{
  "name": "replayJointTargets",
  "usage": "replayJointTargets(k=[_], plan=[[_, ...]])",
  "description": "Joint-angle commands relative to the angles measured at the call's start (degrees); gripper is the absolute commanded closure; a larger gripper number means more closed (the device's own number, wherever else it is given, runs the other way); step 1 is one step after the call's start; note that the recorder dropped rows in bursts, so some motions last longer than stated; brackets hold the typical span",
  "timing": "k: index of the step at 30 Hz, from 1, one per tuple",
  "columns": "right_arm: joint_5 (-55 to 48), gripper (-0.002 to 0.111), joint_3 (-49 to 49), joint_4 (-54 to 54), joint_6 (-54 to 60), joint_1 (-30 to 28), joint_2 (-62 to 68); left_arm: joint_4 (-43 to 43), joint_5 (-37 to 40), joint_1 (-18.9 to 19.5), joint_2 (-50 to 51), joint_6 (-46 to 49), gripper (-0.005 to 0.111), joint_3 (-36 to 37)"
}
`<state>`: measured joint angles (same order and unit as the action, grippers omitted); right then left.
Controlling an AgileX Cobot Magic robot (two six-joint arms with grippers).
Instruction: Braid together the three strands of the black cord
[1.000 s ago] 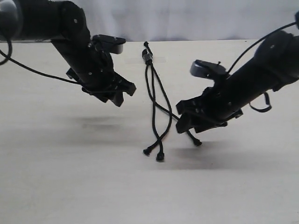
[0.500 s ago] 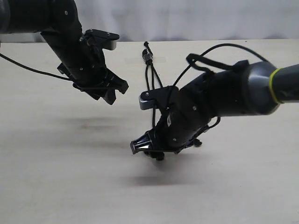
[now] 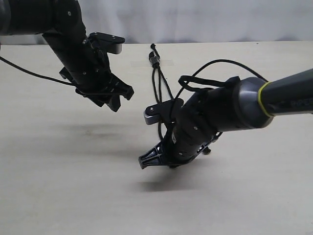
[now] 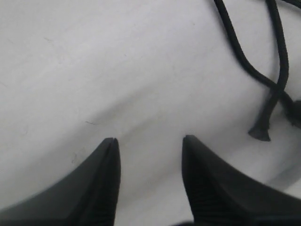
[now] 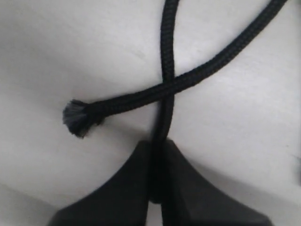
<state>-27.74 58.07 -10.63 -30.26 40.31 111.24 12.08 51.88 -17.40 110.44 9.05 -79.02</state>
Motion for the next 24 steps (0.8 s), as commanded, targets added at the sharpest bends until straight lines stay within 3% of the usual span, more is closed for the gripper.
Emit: replayJointTargets(k=[1,13,24], plan=[[-2.5,0.104,-0.1,-3.7,3.1,0.2,-1.8,-0.3,0.1,0.0,-0.4,0.0,0.067,-0.4],[-0.4,0.104,-0.1,-22.4,3.6,-4.6,-4.1,1.0,-0.5,0.0,-0.4,0.0,0.067,-0.4],[7.6,0.104,-0.1,-23.5,3.6,-11.9,-3.4,1.0,-0.6,0.0,-0.4,0.0,0.067,-0.4]])
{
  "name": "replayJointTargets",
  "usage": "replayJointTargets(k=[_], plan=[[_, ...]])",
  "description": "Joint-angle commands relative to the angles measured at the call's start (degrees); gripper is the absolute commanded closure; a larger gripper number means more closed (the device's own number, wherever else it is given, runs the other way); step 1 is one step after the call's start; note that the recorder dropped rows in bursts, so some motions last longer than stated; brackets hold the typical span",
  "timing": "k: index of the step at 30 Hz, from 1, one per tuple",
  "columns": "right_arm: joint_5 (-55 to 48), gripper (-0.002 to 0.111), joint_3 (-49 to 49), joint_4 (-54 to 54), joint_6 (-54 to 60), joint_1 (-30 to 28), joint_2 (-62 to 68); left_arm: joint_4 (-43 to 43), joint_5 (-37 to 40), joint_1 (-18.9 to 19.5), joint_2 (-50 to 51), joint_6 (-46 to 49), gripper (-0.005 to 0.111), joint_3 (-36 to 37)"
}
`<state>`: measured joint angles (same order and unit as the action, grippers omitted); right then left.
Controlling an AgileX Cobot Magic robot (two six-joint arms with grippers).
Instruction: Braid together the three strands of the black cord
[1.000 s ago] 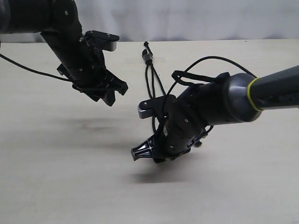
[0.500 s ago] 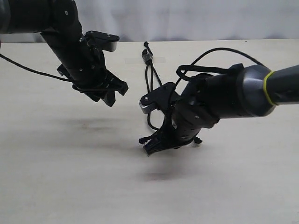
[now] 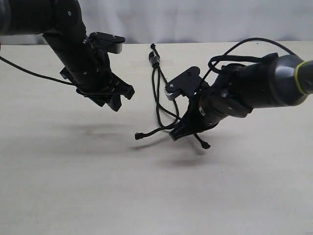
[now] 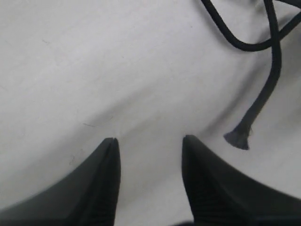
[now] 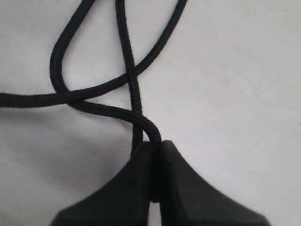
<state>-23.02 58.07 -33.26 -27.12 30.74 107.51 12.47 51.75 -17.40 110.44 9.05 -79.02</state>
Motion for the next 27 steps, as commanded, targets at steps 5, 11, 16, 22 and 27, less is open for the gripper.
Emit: replayJointTargets(k=[5,11,16,22,27], plan=[[4.4,0.104,-0.1,-0.6,0.4,-3.6,3.2,0.6,-0.9,0.0,-0.4,0.0,0.067,-0.4],[3.2,0.104,-0.1,5.0,2.2,-3.5,5.9,1.7,-2.0,0.0,0.2,-0.3,0.067,-0.3],[-1.6,0.104,-0.1,16.2,12.8,-3.5,5.9,3.8,-2.9,0.0,0.2,-0.3,0.067,-0.3],[-7.7,0.104,-0.1,39.0,34.7,-3.5,5.8,7.6,-9.8,0.0,0.3,-0.3,0.067,4.4],[-8.8,0.104,-0.1,44.0,37.9,-3.5,5.8,10.8,-14.6,0.0,0.6,-0.3,0.067,10.7]])
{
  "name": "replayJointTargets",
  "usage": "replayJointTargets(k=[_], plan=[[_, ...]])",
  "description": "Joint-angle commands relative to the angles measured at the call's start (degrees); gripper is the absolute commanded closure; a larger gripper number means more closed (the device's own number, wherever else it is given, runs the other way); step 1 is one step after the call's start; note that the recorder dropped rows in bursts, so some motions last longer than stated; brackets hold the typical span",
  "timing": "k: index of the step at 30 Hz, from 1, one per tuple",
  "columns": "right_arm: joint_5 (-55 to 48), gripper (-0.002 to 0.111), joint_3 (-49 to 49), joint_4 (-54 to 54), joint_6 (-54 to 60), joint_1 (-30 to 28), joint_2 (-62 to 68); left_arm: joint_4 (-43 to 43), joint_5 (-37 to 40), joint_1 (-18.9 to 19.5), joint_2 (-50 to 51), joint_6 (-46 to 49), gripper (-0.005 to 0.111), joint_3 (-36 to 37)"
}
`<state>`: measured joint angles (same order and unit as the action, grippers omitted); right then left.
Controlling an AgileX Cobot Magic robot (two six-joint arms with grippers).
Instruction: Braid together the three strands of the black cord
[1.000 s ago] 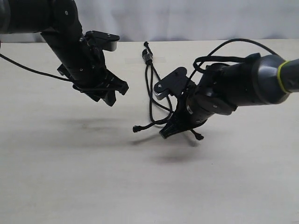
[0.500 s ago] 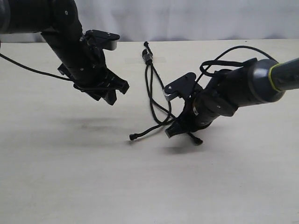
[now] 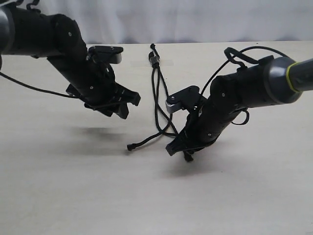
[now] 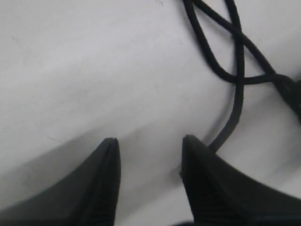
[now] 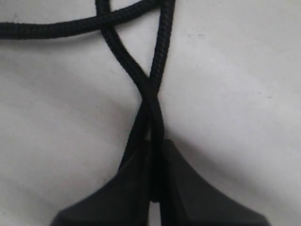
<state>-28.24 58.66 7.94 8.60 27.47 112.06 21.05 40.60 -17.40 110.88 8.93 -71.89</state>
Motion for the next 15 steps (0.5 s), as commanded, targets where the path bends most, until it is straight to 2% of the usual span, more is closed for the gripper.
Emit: replayJointTargets(k=[1,4,5,8,10,12,14,15], plan=[[-3.6,0.104,-0.7,2.8,2.2,-0.2,1.2,3.2,-4.2,0.0,0.1,-0.2,0.067,4.5],[-3.6,0.104,-0.7,3.4,2.1,-0.2,1.2,6.7,-7.5,-1.3,0.1,0.5,0.067,7.9],[-3.1,0.104,-0.7,3.7,1.0,-0.2,1.2,7.3,-11.3,-3.1,0.3,0.8,0.067,9.8],[-3.1,0.104,-0.7,4.5,0.8,-0.2,1.2,8.6,-15.8,-6.4,0.9,0.8,0.067,11.2],[-3.1,0.104,-0.7,5.4,0.8,-0.2,1.2,8.6,-17.4,-8.4,1.9,0.0,0.075,11.1],[-3.4,0.104,-0.7,5.3,0.0,-0.2,1.2,9.5,-19.2,-9.3,4.9,-0.1,0.094,11.1],[-3.5,0.104,-0.7,5.3,-0.8,-0.2,1.2,11.1,-19.0,-9.3,6.6,-0.1,0.107,11.1],[-3.6,0.104,-0.7,5.3,-0.8,-0.2,1.2,11.1,-18.7,-9.3,6.7,-0.1,0.107,11.1]])
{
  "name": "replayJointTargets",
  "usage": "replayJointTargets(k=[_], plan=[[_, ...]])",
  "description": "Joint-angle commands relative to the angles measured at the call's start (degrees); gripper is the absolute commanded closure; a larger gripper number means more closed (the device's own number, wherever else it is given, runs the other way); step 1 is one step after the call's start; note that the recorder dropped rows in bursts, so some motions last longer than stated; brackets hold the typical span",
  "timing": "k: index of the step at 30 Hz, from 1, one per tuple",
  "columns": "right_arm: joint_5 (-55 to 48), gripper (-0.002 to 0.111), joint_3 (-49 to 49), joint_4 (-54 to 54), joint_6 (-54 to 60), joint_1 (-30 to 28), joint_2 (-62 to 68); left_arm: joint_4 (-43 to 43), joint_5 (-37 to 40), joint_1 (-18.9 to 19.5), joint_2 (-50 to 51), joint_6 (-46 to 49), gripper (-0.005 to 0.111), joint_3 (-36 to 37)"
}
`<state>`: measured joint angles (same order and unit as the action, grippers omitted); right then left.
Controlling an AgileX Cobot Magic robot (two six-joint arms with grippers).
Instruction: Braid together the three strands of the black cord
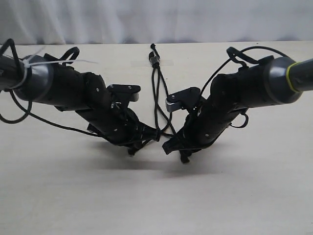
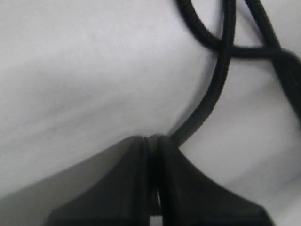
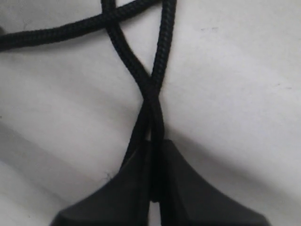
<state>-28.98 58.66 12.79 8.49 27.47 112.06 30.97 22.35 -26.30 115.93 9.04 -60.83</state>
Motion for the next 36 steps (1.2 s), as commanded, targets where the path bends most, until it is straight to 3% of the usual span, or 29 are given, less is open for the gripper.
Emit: replayJointTargets(k=[1,14,22,24,27,28,30,32,34,36], plan=[[-2.8,0.104,-0.7,0.5,-0.7,-0.2,1.2,1.4,0.0,-0.4,1.7,-0.2,0.107,0.1],[-2.1,0.103,-0.7,0.5,-3.4,-0.2,1.2,10.7,6.5,-0.9,1.7,1.9,0.107,0.1],[-1.8,0.073,-0.7,-1.2,-7.1,-0.3,-1.1,8.2,4.5,-0.2,-2.8,1.7,0.107,0.1],[-2.2,0.063,-0.7,-2.6,-8.5,-0.7,-4.2,5.0,6.1,2.4,-6.0,1.6,0.107,0.1],[-5.3,0.063,-0.7,-3.4,-8.5,-3.2,-7.6,3.3,11.5,8.1,-9.8,1.6,0.107,0.1],[-9.2,0.063,-0.7,-3.8,-7.9,-6.1,-10.2,0.3,16.5,12.1,-12.6,1.8,0.107,0.1],[-13.1,0.065,-0.7,-5.4,-7.9,-8.7,-12.7,-4.0,21.6,16.4,-16.1,1.6,0.107,0.1],[-16.7,0.074,-0.9,-7.9,-7.9,-11.2,-16.0,-8.3,26.7,20.0,-19.6,1.4,0.107,0.1],[-18.8,0.103,-3.5,-9.7,-8.1,-15.2,-22.9,-15.4,30.6,24.9,-27.1,-2.5,0.107,1.3],[-17.5,0.104,-6.0,-9.1,-8.5,-17.0,-28.6,-15.2,29.8,26.5,-32.5,-2.5,0.107,4.3]])
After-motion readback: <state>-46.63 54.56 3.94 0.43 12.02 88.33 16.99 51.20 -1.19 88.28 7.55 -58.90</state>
